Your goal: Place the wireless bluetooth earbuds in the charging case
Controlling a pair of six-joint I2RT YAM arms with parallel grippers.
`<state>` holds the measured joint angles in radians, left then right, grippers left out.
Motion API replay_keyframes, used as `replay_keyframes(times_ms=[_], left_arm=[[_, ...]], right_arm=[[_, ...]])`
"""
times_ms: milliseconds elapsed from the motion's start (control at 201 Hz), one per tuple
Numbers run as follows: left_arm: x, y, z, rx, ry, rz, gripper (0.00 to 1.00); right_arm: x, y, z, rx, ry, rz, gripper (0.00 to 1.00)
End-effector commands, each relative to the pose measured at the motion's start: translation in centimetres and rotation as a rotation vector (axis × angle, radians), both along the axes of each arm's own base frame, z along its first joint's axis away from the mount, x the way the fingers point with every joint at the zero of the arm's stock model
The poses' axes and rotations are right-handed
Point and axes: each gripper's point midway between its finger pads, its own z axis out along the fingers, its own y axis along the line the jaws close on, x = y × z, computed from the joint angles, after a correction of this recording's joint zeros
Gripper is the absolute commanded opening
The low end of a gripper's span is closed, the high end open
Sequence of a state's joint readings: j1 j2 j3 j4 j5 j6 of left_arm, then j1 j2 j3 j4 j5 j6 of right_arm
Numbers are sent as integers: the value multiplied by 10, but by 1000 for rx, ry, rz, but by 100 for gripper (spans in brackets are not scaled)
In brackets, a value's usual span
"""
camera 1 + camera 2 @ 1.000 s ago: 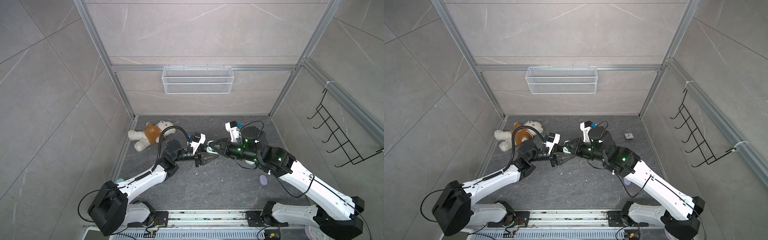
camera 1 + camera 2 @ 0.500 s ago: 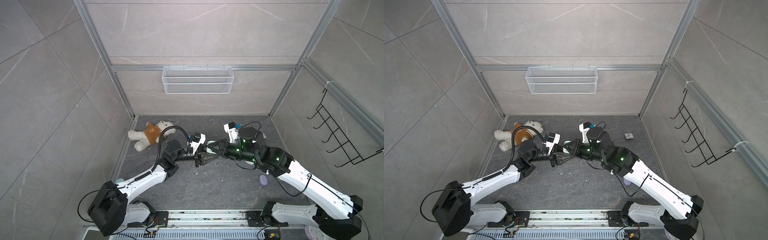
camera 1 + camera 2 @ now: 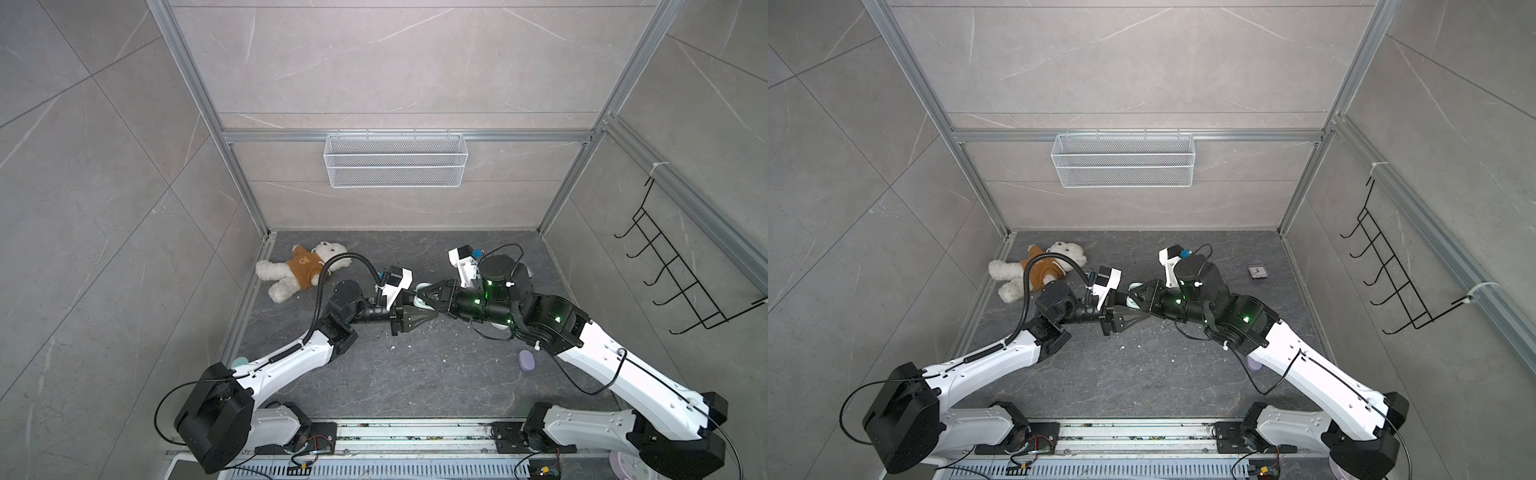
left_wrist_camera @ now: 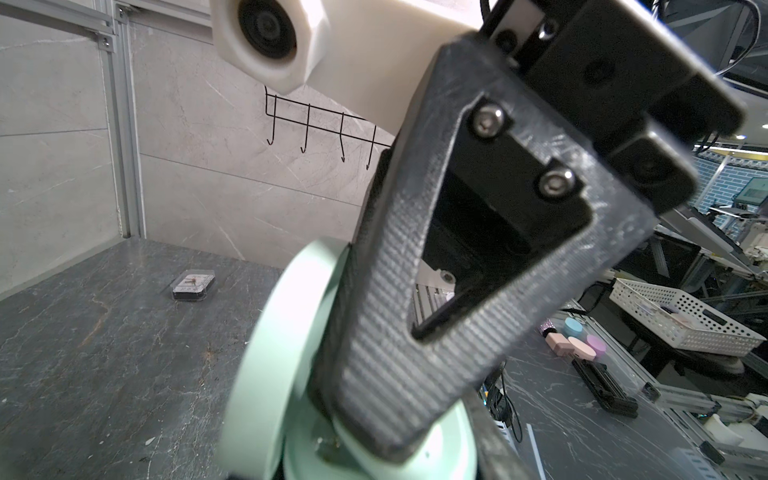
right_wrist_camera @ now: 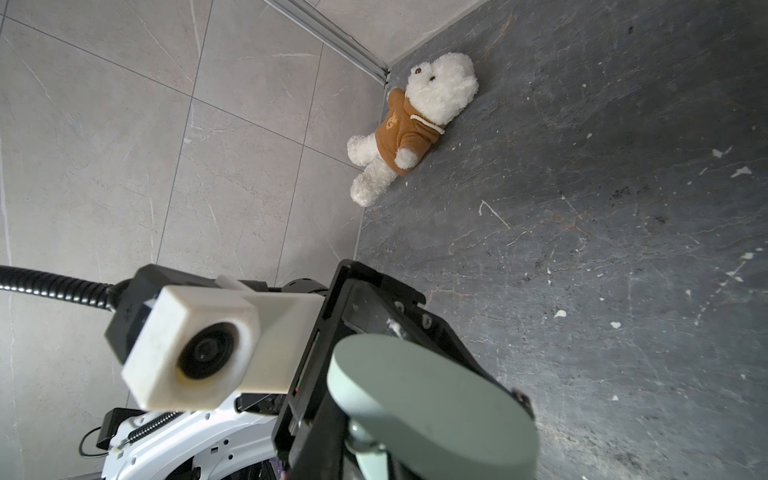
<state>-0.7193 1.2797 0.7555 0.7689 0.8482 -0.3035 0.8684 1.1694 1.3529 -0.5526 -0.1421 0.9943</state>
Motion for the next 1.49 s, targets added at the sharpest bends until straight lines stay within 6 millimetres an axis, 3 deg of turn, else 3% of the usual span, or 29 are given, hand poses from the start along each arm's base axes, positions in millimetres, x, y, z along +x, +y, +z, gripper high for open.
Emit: replay_keyframes(times_ms=[0, 806, 1045, 1145, 1304, 1488], left_arm=[[-10, 9, 42, -91, -134, 4, 33], [-6, 9, 38, -81, -137, 24, 33], [-5, 8, 34, -65, -137, 26, 33], [-7, 8, 33, -62, -133, 17, 33], [-10, 9, 33, -62, -126, 6, 33], [-13, 10, 35, -64, -132, -1, 33]], right_arm=[[-7, -8, -9, -53, 27, -3, 25], [-21, -20, 10, -81, 19, 19, 35], [-35, -24, 51, -92, -30, 75, 35], [-29, -36, 56, -143, -52, 23, 37], [-4, -56, 45, -289, -52, -76, 41], [24, -49, 30, -339, -10, -81, 39]])
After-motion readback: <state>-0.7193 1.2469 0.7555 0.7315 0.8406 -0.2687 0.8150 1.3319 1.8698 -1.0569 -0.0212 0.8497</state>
